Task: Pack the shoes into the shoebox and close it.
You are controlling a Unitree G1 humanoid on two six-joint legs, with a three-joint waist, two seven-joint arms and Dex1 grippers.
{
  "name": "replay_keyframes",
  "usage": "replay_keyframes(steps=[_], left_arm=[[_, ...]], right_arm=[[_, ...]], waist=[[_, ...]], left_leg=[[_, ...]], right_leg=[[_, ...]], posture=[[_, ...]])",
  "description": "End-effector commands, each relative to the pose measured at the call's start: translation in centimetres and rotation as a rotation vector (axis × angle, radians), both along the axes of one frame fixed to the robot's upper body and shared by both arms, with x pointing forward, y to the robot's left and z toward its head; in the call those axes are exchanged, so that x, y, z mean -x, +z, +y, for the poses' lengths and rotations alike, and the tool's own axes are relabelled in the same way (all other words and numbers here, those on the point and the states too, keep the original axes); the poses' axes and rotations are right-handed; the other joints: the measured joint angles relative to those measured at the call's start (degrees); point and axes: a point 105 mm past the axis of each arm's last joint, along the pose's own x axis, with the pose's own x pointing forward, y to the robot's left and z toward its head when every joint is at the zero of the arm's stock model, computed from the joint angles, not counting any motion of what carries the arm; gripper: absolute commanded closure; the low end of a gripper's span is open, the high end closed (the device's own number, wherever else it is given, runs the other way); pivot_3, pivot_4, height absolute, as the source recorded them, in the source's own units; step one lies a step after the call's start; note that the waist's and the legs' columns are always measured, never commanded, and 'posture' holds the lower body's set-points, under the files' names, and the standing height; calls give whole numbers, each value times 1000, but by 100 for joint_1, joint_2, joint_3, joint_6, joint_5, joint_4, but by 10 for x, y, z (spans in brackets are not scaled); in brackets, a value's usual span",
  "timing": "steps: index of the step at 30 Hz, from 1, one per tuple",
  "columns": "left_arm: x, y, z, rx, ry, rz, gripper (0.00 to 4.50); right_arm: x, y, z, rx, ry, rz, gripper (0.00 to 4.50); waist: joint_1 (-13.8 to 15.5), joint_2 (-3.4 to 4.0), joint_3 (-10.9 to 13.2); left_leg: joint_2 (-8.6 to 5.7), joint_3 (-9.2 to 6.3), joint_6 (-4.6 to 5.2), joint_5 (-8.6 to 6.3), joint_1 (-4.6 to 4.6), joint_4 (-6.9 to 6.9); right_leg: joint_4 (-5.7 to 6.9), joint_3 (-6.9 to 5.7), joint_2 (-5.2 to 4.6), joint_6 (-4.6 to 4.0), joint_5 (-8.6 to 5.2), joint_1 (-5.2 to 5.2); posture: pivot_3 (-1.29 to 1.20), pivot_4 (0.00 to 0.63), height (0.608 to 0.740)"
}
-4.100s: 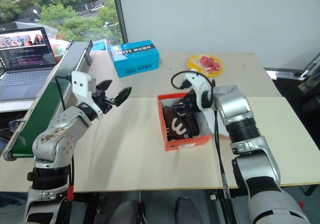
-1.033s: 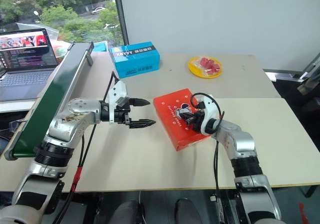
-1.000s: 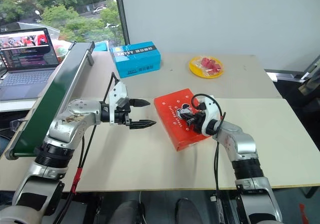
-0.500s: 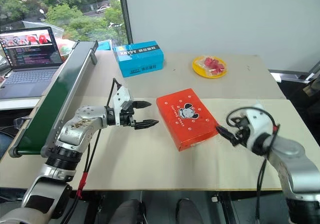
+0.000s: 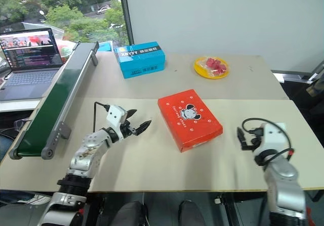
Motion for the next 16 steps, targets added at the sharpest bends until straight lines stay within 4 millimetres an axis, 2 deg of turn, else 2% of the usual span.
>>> replay_keyframes(steps=[1, 4, 6, 9, 11, 16], left_arm=[[1, 4, 11, 24, 120, -54, 0], [6, -9, 16, 16, 182, -50, 0], [6, -16, 26, 10, 243, -46, 0], [4, -30, 49, -39, 353, -39, 0], [5, -38, 58, -72, 379, -37, 0], [5, -42, 59, -64, 359, -19, 0]], right_arm=[[-2, 15, -9, 51, -84, -106, 47], [-5, 1, 0, 42, -88, -111, 47], [-7, -11, 6, 39, -85, -108, 47], [-5, -28, -4, 22, -159, -90, 47], [-7, -31, -5, -10, -179, -98, 47], [-14, -35, 3, -33, -158, -106, 47]], waist=[[-2, 0, 0], [-9, 0, -1], [-20, 1, -1], [-46, 3, -3], [-54, 5, -4], [-83, 5, -4]], left_leg=[[0, 0, 1, -1, 0, 0], [2, -1, 1, -1, 4, -3], [3, 1, 1, -1, 10, -2], [3, 1, 1, -1, 13, -2], [2, 1, 1, -1, 11, -4], [5, 1, 1, -1, 8, -5]], right_leg=[[1, 0, 0, 0, 0, 0], [1, 0, 1, 0, 0, 0], [2, 0, 3, -1, 0, 5], [5, 0, 3, -2, 0, 6], [2, 1, 1, -2, -1, 4], [2, -1, 0, -2, 0, 2]], posture=[[0, 150, 740], [0, 150, 740], [0, 150, 740], [0, 150, 740], [0, 150, 740], [0, 150, 740]])
